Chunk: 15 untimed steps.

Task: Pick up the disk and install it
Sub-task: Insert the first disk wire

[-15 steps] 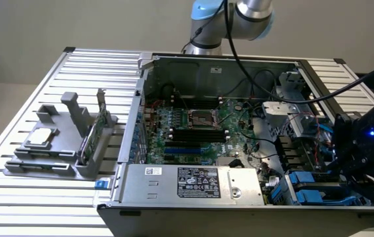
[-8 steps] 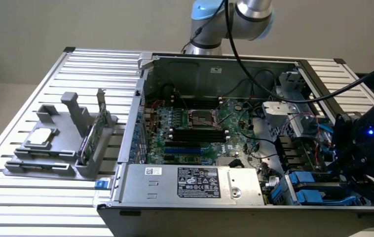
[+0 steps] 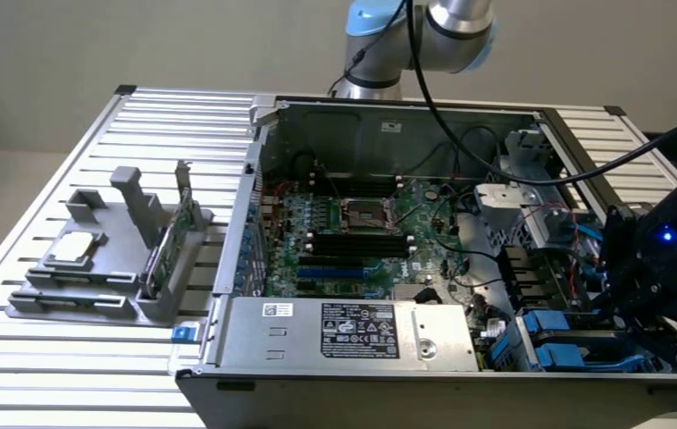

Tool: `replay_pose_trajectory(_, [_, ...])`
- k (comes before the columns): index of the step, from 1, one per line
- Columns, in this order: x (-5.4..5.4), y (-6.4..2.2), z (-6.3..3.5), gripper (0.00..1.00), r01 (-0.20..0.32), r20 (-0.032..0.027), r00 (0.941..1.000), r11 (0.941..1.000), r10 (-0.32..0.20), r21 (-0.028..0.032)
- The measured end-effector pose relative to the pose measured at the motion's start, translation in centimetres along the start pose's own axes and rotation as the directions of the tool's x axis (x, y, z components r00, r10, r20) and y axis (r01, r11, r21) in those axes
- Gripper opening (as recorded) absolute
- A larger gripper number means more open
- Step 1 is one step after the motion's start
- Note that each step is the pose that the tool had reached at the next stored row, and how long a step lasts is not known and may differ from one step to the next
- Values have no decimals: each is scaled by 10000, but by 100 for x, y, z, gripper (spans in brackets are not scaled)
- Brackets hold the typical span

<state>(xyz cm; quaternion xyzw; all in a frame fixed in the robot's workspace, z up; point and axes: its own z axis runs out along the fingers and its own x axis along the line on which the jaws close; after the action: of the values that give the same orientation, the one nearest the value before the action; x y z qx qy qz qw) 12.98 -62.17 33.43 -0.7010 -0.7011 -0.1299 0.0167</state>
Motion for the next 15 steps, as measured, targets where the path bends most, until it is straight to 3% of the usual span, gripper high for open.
replay_pose_trajectory(15, [6,-2,14,18,13,98,10000,10000,-13,1])
